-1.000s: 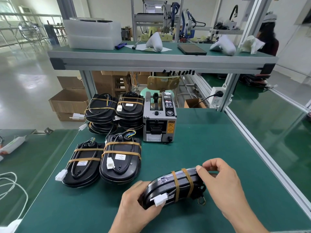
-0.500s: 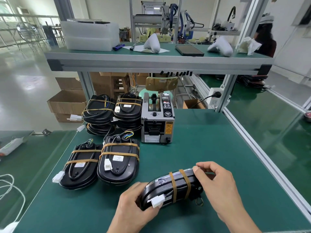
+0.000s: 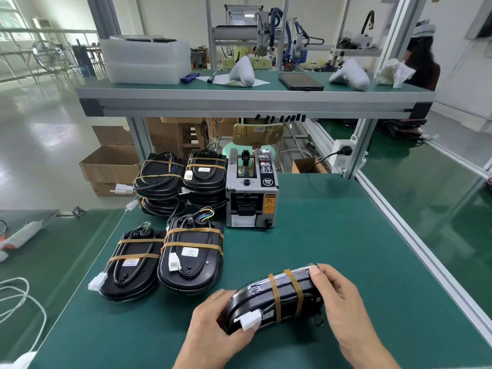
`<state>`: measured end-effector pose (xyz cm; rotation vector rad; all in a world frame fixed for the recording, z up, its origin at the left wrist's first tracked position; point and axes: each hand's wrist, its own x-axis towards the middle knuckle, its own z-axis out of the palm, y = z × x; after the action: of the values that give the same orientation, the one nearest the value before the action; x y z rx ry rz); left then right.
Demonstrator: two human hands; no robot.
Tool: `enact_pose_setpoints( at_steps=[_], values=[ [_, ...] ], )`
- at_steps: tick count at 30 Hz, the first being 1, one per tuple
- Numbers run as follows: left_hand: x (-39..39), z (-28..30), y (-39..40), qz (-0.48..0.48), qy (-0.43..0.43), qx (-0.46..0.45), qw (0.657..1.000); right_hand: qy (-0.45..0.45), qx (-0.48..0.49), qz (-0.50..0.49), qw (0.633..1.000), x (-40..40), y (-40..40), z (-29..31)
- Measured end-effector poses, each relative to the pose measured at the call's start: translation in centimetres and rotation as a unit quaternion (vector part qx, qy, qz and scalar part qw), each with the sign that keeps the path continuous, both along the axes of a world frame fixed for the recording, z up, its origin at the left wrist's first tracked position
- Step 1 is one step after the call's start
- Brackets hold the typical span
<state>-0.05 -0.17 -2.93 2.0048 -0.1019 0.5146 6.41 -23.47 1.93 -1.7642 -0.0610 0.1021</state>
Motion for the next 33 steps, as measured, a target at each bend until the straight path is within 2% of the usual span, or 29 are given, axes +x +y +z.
enact_pose_setpoints(
  at_steps=[4, 6, 8, 12, 15, 18, 24, 29, 31, 33],
  values=[
    [-0.2, -0.1, 0.1, -0.021, 0.022, 0.006, 1.000, -0.004, 0.027, 0.015, 1.000, 0.3, 0.4, 1.8],
    [-0.4, 0.1, 0.1, -0.025, 0.036, 0.005, 0.999, -0.032, -0.017, 0.033, 0.999, 0.3, 0.5, 3.4],
    [-0.5, 0.3, 0.1, -0.017, 0.052, 0.007, 0.998, -0.086, -0.107, 0.047, 0.989, 0.3, 0.8, 4.9],
    [-0.5, 0.4, 0.1, -0.015, 0.047, -0.006, 0.999, -0.218, -0.300, 0.059, 0.927, -0.4, 2.7, 8.0],
    [-0.5, 0.5, 0.3, -0.017, 0.036, -0.019, 0.999, -0.238, -0.388, 0.109, 0.884, -1.1, 4.5, 8.9],
    [-0.5, 0.0, 0.6, -0.002, 0.031, 0.002, 1.000, -0.241, -0.437, 0.136, 0.856, -2.0, 6.2, 9.2],
    [0.3, -1.3, 0.3, 0.023, 0.031, -0.004, 0.999, -0.278, -0.456, 0.147, 0.833, -3.1, 8.1, 9.1],
    [0.6, -1.2, 0.0, 0.019, 0.028, -0.006, 0.999, -0.269, -0.446, 0.162, 0.838, -3.3, 8.1, 9.3],
    [0.4, -1.0, 0.0, 0.014, 0.035, -0.011, 0.999, -0.278, -0.397, 0.170, 0.858, -3.1, 7.9, 9.4],
    [0.4, -1.1, 0.2, 0.005, 0.047, -0.018, 0.999, -0.287, -0.288, 0.151, 0.901, -2.4, 7.1, 9.9]
  ],
)
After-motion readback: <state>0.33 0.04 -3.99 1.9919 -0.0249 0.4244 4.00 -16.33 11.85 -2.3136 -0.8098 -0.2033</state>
